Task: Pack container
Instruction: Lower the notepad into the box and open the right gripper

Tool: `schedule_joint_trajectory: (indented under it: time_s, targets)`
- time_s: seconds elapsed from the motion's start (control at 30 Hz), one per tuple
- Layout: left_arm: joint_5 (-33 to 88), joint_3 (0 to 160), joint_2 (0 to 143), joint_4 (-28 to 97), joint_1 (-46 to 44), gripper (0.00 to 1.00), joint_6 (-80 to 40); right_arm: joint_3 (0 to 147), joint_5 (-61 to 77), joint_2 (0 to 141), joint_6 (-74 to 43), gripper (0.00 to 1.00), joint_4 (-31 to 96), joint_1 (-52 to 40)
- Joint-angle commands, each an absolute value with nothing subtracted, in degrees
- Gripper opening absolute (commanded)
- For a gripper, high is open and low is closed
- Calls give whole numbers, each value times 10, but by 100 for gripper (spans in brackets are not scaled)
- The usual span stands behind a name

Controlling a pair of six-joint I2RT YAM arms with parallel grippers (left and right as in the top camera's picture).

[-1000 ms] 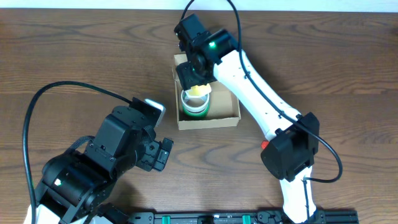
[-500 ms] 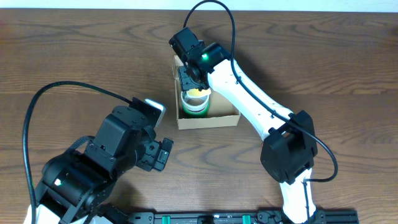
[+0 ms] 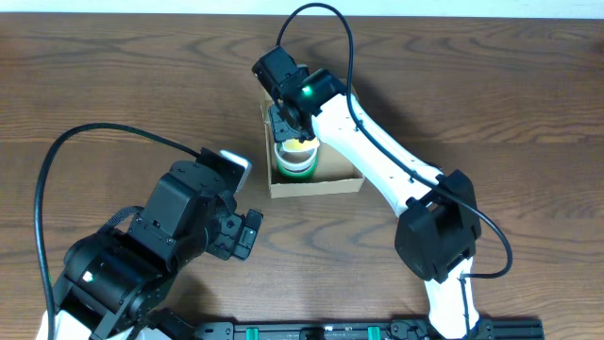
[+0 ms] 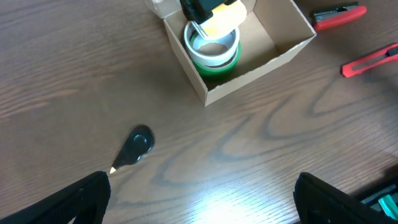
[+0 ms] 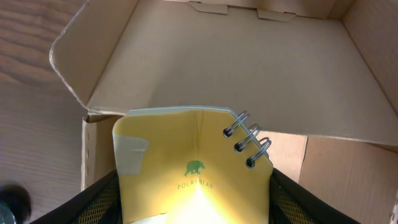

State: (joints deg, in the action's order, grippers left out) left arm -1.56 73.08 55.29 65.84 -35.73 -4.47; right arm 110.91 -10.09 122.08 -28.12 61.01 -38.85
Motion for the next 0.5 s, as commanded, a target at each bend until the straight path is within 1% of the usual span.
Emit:
schedule_joint_trajectory:
  time_s: [0.0, 0.47]
  targets:
    - [-20, 728, 550, 661, -356, 95, -43, 1097, -88, 1219, -296, 64, 622, -400]
    - [-20, 728, 550, 660, -356, 95, -43, 1098, -81, 1214, -317, 63, 641, -408]
